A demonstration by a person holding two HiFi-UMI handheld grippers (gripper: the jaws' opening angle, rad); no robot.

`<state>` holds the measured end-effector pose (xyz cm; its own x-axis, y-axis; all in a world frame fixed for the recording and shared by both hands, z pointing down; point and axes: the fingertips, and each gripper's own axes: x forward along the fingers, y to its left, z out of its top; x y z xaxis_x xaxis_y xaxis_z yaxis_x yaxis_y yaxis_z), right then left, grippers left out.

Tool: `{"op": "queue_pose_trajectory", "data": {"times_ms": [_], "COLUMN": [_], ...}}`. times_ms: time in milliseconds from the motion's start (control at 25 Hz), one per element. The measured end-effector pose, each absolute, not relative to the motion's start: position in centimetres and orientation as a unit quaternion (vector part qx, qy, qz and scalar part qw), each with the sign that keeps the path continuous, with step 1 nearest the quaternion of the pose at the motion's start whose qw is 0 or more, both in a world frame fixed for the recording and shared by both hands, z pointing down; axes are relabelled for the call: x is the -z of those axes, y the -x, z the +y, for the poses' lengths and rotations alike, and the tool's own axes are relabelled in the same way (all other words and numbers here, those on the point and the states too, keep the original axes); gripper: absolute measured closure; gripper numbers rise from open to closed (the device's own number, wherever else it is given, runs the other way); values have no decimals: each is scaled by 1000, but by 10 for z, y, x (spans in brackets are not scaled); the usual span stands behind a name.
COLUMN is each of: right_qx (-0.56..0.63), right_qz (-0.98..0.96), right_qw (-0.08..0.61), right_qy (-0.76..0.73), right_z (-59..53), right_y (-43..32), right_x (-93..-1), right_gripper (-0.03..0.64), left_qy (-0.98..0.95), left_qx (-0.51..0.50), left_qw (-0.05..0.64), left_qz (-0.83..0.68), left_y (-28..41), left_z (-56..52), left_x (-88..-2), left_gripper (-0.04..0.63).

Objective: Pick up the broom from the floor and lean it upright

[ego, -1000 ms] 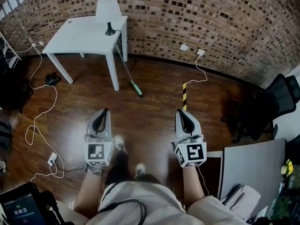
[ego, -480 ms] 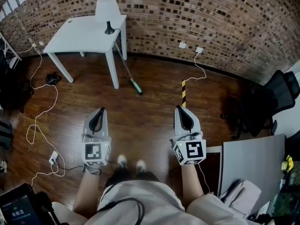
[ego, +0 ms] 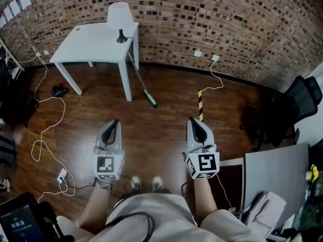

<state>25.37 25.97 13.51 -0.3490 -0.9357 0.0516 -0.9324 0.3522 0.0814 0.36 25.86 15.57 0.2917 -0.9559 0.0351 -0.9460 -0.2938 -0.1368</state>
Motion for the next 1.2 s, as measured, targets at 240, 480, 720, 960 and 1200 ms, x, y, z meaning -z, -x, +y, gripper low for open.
{"op": "queue_pose_trajectory", "data": {"times_ms": [240, 480, 720, 960, 1200], "right_qx": [16, 18, 20, 19, 16], "right_qz": [-821, -831, -834, -833, -833], "right_qw": [68, 64, 58, 68, 64], "right_qy": [-567, -553, -548, -548, -549], "right_z": [256, 260, 264, 270, 271], "right_y": [-240, -223, -219, -217, -217], "right_x": [-138, -133, -130, -133, -135], "right_gripper": [606, 606, 606, 606, 606], "left_qy": [796, 796, 796, 796, 800], "left_qx": [50, 50, 47, 50, 51], "left_qw": [34, 49, 50, 51, 50], "left_qz": [603, 601, 601, 601, 595], "left_y": [10, 11, 13, 15, 14], "left_z": [259, 262, 267, 272, 274], "left_x": [-160, -152, -150, -152, -154], "left_gripper": [594, 594, 594, 594, 594]}}
